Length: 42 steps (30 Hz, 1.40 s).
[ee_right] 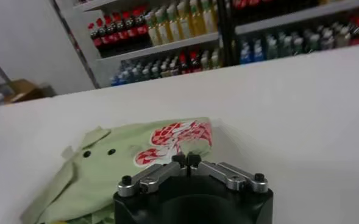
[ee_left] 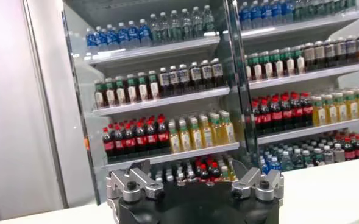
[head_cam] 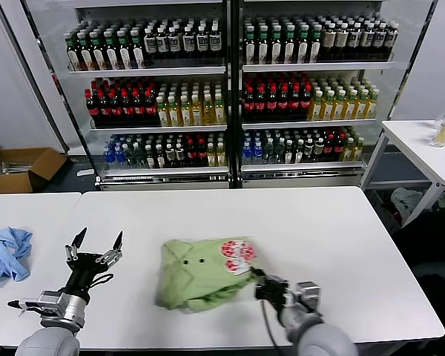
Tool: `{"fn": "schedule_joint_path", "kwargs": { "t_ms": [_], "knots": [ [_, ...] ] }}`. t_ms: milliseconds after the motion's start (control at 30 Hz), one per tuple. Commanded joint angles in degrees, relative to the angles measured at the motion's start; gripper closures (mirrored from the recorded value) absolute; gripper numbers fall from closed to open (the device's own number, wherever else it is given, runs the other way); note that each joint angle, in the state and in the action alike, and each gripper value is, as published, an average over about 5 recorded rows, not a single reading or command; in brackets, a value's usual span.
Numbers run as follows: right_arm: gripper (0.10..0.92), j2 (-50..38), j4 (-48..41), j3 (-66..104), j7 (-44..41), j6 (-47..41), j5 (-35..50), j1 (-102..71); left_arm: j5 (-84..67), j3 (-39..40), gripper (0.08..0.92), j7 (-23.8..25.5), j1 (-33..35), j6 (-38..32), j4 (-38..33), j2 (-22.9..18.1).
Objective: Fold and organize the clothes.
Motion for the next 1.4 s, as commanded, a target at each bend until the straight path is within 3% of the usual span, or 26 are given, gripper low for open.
{"fn": "schedule_joint_path", "kwargs": {
  "t_ms": [33,267,367,500,700,833,933,1133,1400],
  "knots": [
    [0.918,-7.2,3.01,18.43,-19.52,2.39,-21.02,-18.64,1.57,3.71,0.177,2.23,-0.67,-3.44,1.34,-1.14],
    [0.918,-3.37,4.94,16.0,-13.11,2.58,-15.38,-18.88,3.47,7.88,0.177,2.84,-1.3,-5.64,1.87,-2.32],
    [0.882,-3.49,7.33,19.77,-12.01,2.91,-11.93,-17.87,6.19,8.41,0.177,2.85,-1.57,-7.12,1.52,-2.77],
    [0.774,-4.41,8.1,24.72,-12.12,3.11,-11.85,-14.46,10.0,8.48,0.177,3.51,-2.12,-8.88,0.14,-2.84],
    [0.601,-4.9,3.06,23.81,-12.17,5.89,-18.26,-6.04,18.51,7.64,0.177,6.58,-4.53,-14.54,1.3,-3.34],
    [0.48,-5.46,-1.56,21.37,-12.3,7.78,-22.13,-1.57,25.36,5.57,0.177,9.87,-7.09,-20.67,3.56,-5.2],
    [0.393,-6.1,-4.86,20.16,-12.77,10.17,-24.61,0.8,29.23,4.52,0.177,9.36,-8.19,-23.18,4.41,-7.57],
    [0.236,-6.72,-8.18,18.65,-13.1,12.93,-25.95,3.42,9.05,6.87,0.177,6.13,-6.77,-9.18,2.72,-7.79],
    [0.203,-5.81,-9.07,17.82,-12.89,12.39,-26.98,3.63,7.97,4.69,0.177,6.32,-5.49,-6.77,3.19,-6.4]
  ]
}}
